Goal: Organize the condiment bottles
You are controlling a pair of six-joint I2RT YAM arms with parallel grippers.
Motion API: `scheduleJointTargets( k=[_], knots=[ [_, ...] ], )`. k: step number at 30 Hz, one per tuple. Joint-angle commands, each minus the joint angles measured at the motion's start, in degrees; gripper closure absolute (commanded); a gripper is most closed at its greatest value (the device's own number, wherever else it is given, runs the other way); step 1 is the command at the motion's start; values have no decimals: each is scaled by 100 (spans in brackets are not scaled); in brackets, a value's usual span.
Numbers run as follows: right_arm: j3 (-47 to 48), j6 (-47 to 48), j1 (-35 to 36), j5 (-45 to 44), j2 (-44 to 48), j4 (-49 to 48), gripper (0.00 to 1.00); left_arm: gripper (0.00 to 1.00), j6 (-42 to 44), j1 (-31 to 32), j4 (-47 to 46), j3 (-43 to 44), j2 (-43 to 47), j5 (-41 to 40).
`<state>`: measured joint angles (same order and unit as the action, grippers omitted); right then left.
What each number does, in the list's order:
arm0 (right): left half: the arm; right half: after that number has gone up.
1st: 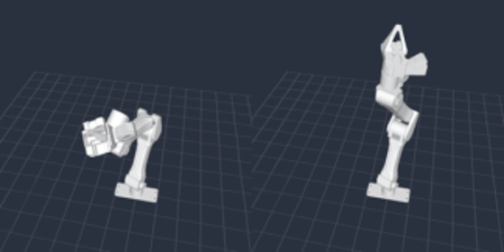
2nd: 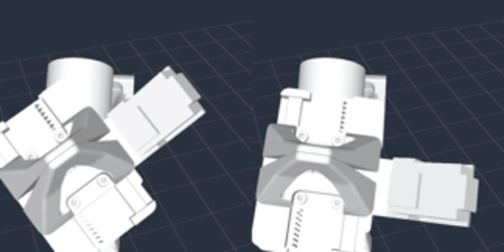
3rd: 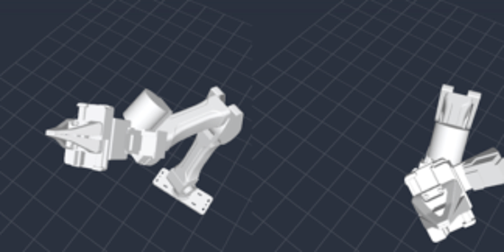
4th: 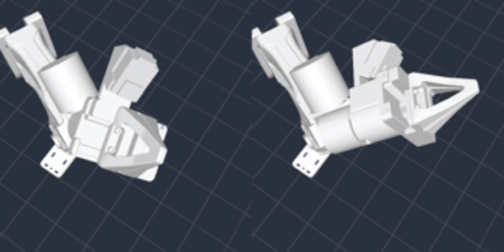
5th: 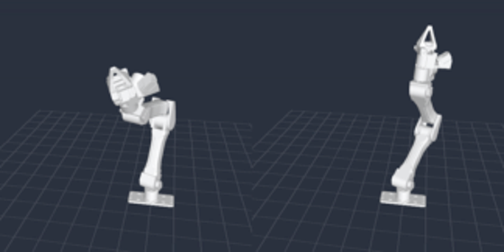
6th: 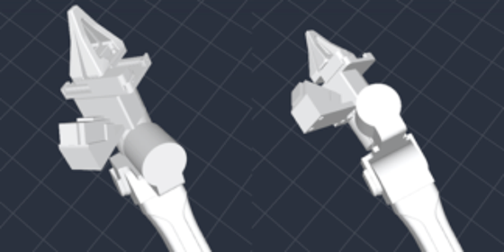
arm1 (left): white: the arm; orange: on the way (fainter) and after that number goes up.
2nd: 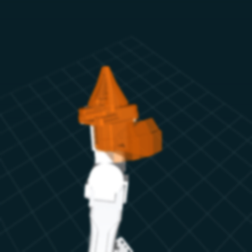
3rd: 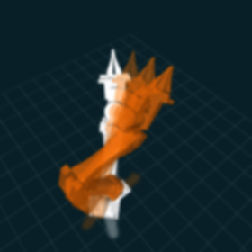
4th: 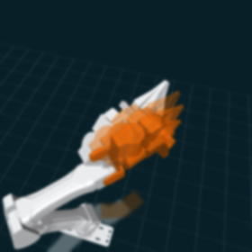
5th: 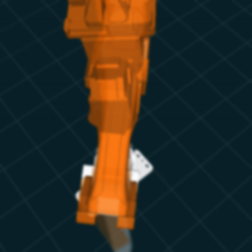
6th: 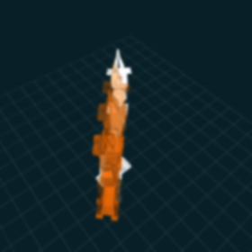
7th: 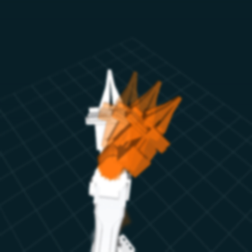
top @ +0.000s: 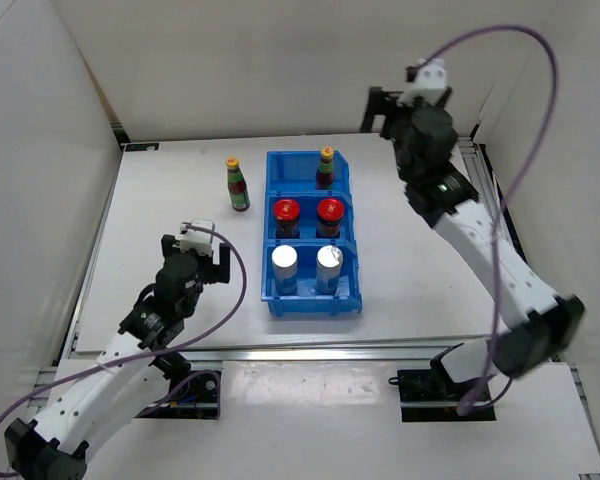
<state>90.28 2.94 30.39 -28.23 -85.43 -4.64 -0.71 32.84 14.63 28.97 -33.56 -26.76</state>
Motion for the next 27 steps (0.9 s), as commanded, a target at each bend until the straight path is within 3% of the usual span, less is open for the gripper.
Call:
scheduleJointTargets(
  k=[1,4,6,9,11,15,20,27],
  knots=[
    [-974,-1071,-16,-885,726,1438,0,0,-165,-189,75,345,-482,-85],
    [-2398,-1917,-16,-1315,1560,1939,0,0,-166,-435,-599,600,-835,1012],
    [-3083,-3068,54,-1265,2080,2178,0,0,-587,-839,-1452,1012,-1502,1810],
    [-4507,-4035,414,-1614,3240,2083,0,0,-852,-1096,-2042,1917,-2784,2140],
    [-5174,-3908,809,-1878,3839,1504,0,0,-756,-1166,-2210,2357,-3617,2201],
    [-5057,-3730,1118,-2336,3649,1641,0,0,-501,-1288,-2517,3261,-4656,2333],
    [-4642,-3801,1180,-2459,2804,2108,0,0,-448,-1509,-2667,3607,-5414,2334],
    [-5019,-3511,1232,-2328,2987,1415,0,0,-500,-1772,-3009,3862,-6179,2255]
  ],
)
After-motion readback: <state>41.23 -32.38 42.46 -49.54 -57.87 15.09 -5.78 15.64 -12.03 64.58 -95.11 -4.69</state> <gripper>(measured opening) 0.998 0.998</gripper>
